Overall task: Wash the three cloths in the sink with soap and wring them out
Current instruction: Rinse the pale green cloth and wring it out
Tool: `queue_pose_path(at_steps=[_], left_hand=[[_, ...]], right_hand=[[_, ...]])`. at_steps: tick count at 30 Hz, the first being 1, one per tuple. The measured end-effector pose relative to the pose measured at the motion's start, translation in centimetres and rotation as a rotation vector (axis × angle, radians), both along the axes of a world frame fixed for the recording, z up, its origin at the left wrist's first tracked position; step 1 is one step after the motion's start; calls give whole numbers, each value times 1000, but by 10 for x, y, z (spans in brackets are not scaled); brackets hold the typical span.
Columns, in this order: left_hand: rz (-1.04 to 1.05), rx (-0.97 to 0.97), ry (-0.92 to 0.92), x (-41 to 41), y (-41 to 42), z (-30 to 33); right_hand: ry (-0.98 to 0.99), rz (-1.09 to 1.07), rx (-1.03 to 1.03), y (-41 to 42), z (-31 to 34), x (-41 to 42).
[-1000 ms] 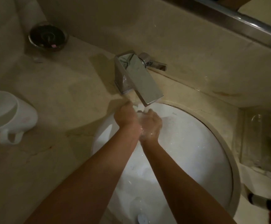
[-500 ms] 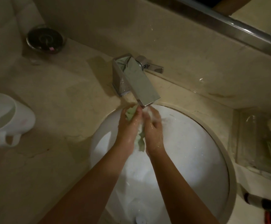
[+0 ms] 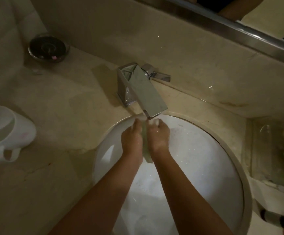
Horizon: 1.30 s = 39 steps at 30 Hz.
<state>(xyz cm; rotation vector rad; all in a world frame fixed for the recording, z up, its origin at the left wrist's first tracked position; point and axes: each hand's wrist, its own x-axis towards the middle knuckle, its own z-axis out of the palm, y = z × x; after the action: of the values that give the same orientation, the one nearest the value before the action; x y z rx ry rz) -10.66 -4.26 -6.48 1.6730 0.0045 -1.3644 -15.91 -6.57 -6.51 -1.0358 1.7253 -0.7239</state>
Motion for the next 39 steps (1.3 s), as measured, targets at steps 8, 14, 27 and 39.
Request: queue_pose_path(at_steps=[8,14,27,39], left_hand=[[165,-238,576,22,13,-5],[-119,-317,-364,-7,22,-2],[-227,-84,-254,10,-1,-20],[31,-290,249,16,20,-9]], right_hand=[[-191,146,-379,45,-9,-40],[-487,-42,-4,37,-8,-7],[-174,-15,143,8,-10,1],[-391,-77,-186,38,-1,-16]])
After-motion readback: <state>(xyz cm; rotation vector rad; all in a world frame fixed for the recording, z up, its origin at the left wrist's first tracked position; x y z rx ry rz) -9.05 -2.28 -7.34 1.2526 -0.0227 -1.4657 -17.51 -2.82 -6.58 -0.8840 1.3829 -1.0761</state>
